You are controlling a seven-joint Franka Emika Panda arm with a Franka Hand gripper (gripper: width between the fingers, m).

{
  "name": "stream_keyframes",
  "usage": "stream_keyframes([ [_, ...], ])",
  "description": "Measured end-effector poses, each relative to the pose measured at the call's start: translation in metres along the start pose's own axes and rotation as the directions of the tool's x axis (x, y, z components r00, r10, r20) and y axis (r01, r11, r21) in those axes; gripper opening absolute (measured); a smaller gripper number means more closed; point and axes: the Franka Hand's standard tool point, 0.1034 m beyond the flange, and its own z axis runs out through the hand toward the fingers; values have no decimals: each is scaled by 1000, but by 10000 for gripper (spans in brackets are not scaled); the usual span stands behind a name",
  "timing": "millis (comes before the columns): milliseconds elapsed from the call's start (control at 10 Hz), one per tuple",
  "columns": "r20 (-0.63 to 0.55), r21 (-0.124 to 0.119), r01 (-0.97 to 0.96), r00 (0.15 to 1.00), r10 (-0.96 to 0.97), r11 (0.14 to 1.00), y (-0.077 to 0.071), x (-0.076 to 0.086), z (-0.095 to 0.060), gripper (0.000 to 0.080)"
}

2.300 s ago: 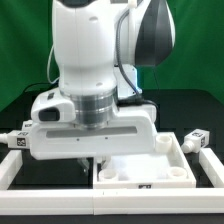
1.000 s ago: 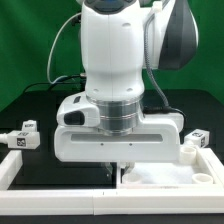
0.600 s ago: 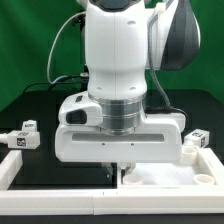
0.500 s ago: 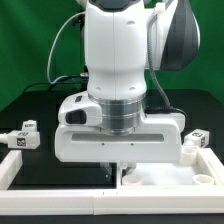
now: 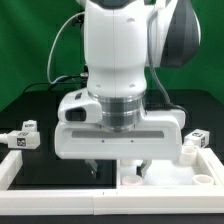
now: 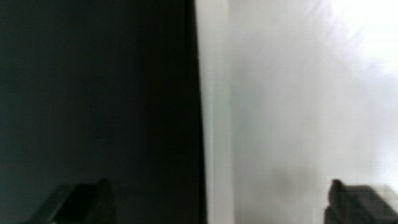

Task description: Assemble one leg

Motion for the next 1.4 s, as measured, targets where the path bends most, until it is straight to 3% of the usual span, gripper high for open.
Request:
stream_keyframes([
  [300, -5, 2, 24, 1000, -24, 1000, -30, -25, -35, 648],
  [400, -23, -10, 54, 998, -54, 998, -36, -27, -32, 648],
  [700, -20, -10, 116, 993, -116, 993, -36, -27, -30, 649],
  [800, -36, -25, 189, 981, -190, 982, -50, -36, -32, 649],
  [900, -43, -25, 252, 967, -253, 967, -65, -54, -35, 649],
  [1100, -48, -30, 415, 908, -416, 910, -77, -80, -35, 649],
  [1400, -39, -47, 598, 799, -600, 800, -75, -81, -35, 649],
])
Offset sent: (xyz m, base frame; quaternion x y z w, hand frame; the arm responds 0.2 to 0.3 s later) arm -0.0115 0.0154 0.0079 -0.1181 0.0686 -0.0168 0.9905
